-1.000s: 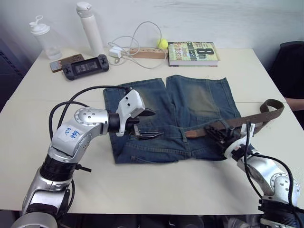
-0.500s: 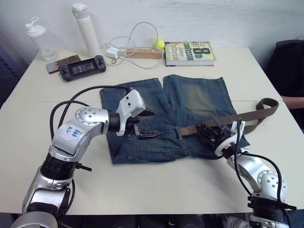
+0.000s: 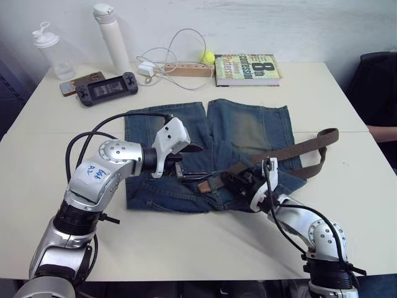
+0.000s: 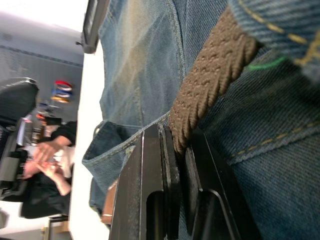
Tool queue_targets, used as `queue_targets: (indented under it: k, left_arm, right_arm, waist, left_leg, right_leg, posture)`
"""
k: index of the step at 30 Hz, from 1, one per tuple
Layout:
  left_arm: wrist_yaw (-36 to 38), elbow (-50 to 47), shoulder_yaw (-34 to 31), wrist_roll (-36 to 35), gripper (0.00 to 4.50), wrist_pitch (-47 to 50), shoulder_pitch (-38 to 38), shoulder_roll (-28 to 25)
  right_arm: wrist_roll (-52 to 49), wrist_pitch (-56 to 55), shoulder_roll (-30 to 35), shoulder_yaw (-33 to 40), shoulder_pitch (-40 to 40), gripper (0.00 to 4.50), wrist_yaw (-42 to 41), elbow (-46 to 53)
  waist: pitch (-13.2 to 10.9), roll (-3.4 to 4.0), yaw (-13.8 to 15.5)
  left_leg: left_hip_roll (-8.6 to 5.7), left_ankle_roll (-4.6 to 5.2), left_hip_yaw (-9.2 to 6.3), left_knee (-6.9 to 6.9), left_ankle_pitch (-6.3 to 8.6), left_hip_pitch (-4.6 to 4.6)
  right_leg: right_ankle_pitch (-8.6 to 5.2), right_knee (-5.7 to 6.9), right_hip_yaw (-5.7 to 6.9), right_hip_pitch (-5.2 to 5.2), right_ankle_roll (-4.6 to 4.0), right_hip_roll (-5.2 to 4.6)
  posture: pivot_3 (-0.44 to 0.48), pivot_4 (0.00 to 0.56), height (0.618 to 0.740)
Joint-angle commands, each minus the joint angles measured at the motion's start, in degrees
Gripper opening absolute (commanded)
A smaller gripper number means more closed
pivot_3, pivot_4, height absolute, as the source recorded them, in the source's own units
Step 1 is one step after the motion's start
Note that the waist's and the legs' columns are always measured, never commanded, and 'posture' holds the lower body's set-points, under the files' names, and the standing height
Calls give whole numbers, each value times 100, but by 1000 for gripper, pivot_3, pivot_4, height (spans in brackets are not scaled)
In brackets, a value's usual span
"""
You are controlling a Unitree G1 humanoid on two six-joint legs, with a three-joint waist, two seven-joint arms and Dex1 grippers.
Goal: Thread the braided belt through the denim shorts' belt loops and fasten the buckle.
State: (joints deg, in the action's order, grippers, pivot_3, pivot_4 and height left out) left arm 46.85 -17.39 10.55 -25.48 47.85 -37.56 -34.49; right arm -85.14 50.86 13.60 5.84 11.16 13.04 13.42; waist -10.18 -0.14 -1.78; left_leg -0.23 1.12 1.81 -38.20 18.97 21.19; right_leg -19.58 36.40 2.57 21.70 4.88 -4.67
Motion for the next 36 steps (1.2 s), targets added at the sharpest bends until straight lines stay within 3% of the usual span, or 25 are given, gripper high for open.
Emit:
queue_targets:
  k: [1, 3, 4, 5, 10, 25, 28, 36]
  left_arm:
    - [30, -121, 3, 28, 4500, -70, -93, 7]
    - [33, -122, 8, 31, 4500, -80, -83, 9]
    - [34, -127, 9, 28, 4500, -82, -75, 12]
    - [38, -123, 16, 30, 4500, -89, -71, 17]
    - [48, -74, 53, 45, 4500, -148, -77, 61]
    - [131, 15, 118, 128, 4500, -250, -115, 145]
    - [158, 60, 127, 156, 4500, -285, -126, 140]
    - [201, 137, 152, 184, 4500, -330, -177, 163]
  right_arm:
    - [122, -11, -90, 3, -58, 852, 90, -99]
    - [38, -55, -74, 144, -83, 1375, 132, -24]
    - [-24, -100, -41, 264, -95, 1970, 189, 5]
    - [-132, -149, 9, 413, -104, 2248, 258, 31]
    - [-859, -389, 220, 1008, -215, 4482, 755, 152]
    - [-1694, -1250, 79, 1411, -688, 4482, 1290, 334]
    - [-1820, -1378, 43, 1373, -836, 3739, 1358, 457]
    - [-1922, -1562, -171, 1119, -881, 62, 1425, 652]
  waist:
    - [0, 0, 3]
    - [0, 0, 10]
    - [0, 0, 14]
    - [0, 0, 16]
    - [0, -1, 104]
    - [0, -1, 159]
    - [0, -1, 159]
    - [0, 0, 134]
  left_leg:
    - [0, 0, -1, 0, -1, 0]
    - [0, -1, -1, 0, -2, 0]
    - [0, -1, -1, 0, -2, 1]
    - [0, -1, -2, 1, -2, 1]
    - [-6, 5, -6, 1, -2, 7]
    - [-6, 10, -9, 7, 0, 11]
    - [-6, 10, -11, 8, 0, 11]
    - [-6, 9, -11, 10, 0, 11]
  right_leg:
    - [0, 0, 0, 0, 0, 0]
    - [0, 0, 0, 0, -1, 0]
    - [0, 0, 0, 0, -1, 0]
    - [0, 1, 1, 0, -1, 0]
    - [0, -9, 6, -4, -1, -9]
    - [1, -36, 12, -10, 1, -7]
    - [1, -36, 13, -11, 1, -7]
    - [1, -39, 13, -9, 1, -6]
  posture:
    - [0, 150, 735]
    - [0, 150, 735]
    - [0, 150, 735]
    - [0, 150, 735]
    - [0, 150, 735]
    - [0, 150, 735]
    - [0, 150, 735]
    - [0, 150, 735]
